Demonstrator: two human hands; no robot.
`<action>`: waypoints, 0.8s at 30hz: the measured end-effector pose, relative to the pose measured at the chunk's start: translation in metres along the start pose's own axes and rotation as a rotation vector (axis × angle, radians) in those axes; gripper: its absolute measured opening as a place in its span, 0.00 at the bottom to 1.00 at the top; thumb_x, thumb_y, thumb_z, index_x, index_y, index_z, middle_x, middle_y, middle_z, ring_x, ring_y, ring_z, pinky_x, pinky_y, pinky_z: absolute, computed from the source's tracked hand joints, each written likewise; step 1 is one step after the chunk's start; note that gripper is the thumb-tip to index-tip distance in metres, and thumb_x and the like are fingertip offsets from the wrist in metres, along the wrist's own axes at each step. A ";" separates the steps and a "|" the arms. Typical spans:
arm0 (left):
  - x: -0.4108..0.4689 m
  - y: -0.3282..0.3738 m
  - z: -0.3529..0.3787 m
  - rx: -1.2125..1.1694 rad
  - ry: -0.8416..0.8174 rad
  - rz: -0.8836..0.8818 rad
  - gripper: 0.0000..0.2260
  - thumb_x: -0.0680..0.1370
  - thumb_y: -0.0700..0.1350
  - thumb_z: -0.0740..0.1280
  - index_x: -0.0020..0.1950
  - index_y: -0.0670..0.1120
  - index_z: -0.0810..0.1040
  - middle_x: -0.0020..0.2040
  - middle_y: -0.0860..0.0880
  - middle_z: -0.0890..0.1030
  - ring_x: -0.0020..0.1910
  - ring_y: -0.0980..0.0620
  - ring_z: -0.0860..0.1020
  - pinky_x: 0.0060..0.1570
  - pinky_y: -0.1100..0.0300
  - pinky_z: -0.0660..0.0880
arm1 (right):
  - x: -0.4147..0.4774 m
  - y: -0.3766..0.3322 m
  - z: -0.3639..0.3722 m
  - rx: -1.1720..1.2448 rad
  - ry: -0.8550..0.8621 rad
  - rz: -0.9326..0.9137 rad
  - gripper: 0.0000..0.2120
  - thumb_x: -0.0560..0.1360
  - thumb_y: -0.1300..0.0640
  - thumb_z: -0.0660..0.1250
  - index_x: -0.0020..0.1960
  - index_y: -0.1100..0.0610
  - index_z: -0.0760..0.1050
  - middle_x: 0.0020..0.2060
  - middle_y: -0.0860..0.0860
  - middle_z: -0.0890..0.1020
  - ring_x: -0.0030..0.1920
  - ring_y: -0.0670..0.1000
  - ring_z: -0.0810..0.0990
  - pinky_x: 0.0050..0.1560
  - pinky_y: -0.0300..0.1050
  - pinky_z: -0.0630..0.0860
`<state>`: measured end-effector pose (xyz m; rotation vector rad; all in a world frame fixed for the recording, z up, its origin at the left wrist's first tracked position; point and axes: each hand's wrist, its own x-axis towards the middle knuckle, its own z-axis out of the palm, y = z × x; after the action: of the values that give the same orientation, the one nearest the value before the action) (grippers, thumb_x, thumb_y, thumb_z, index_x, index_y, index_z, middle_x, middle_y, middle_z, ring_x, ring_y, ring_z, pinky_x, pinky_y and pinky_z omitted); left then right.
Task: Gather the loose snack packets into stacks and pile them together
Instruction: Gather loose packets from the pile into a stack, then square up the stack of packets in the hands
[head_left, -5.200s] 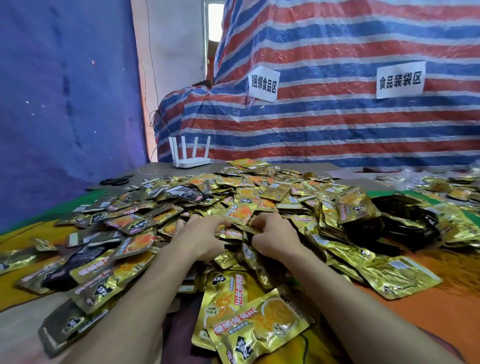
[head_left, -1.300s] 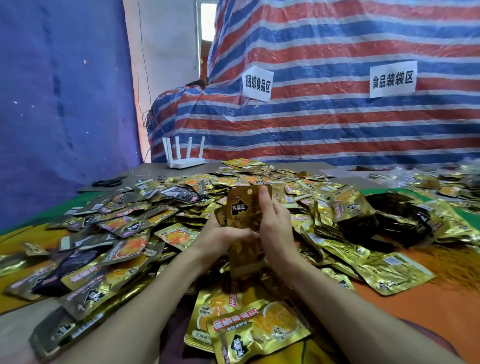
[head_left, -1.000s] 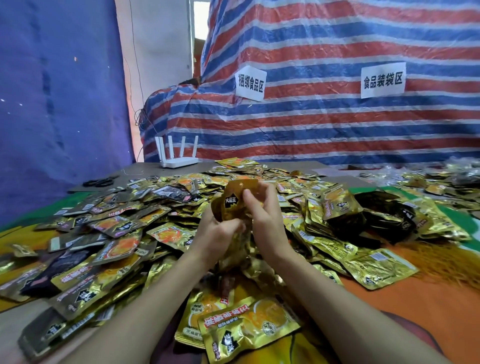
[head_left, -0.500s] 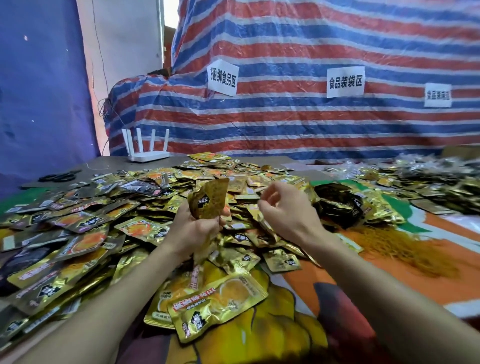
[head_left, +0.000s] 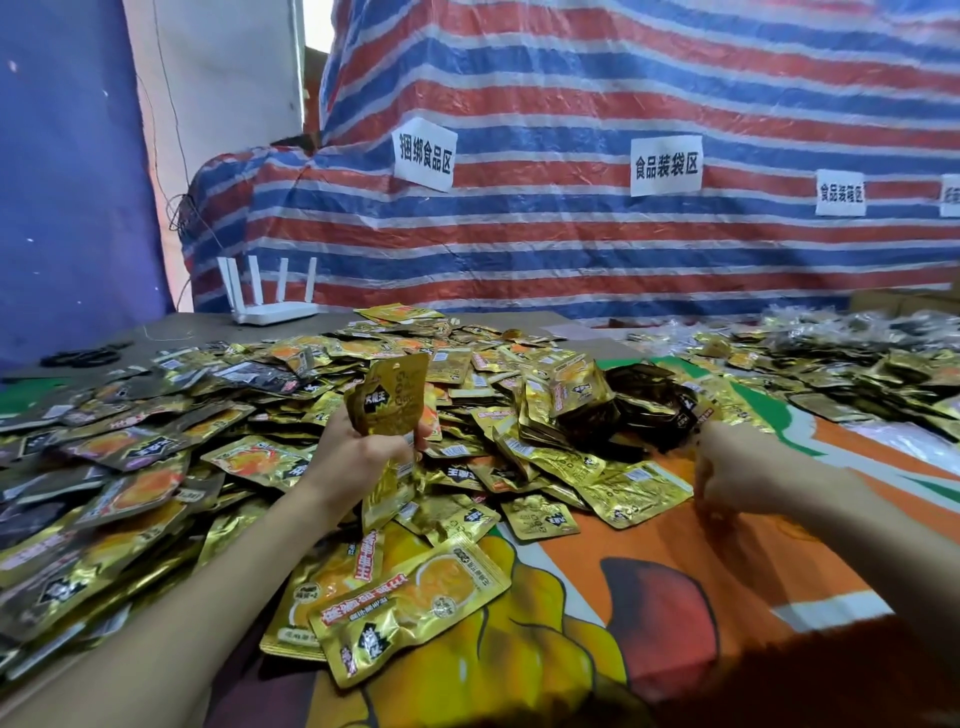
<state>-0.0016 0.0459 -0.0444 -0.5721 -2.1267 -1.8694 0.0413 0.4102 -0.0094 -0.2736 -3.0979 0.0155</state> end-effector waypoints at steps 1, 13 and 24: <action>0.000 0.000 0.000 -0.002 -0.005 -0.003 0.16 0.60 0.38 0.68 0.46 0.38 0.83 0.46 0.43 0.86 0.48 0.46 0.84 0.44 0.61 0.76 | 0.000 -0.001 0.001 -0.023 0.020 0.002 0.04 0.68 0.64 0.71 0.40 0.59 0.84 0.36 0.54 0.86 0.38 0.53 0.84 0.37 0.46 0.81; -0.004 0.009 -0.003 -0.099 -0.011 -0.039 0.21 0.60 0.37 0.67 0.52 0.39 0.82 0.48 0.44 0.87 0.46 0.47 0.85 0.40 0.60 0.80 | -0.026 -0.039 -0.039 -0.061 0.275 0.163 0.08 0.75 0.57 0.65 0.39 0.56 0.69 0.35 0.52 0.76 0.34 0.52 0.74 0.34 0.43 0.67; -0.002 0.016 -0.016 -0.431 -0.055 -0.292 0.21 0.66 0.33 0.65 0.58 0.41 0.83 0.57 0.44 0.85 0.50 0.47 0.84 0.49 0.47 0.81 | -0.017 -0.189 -0.043 0.664 0.179 -0.468 0.13 0.81 0.58 0.65 0.39 0.51 0.77 0.35 0.44 0.82 0.37 0.45 0.78 0.34 0.38 0.77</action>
<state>0.0065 0.0312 -0.0288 -0.4125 -1.9261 -2.5306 0.0263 0.2212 0.0359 0.4375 -2.6956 0.9131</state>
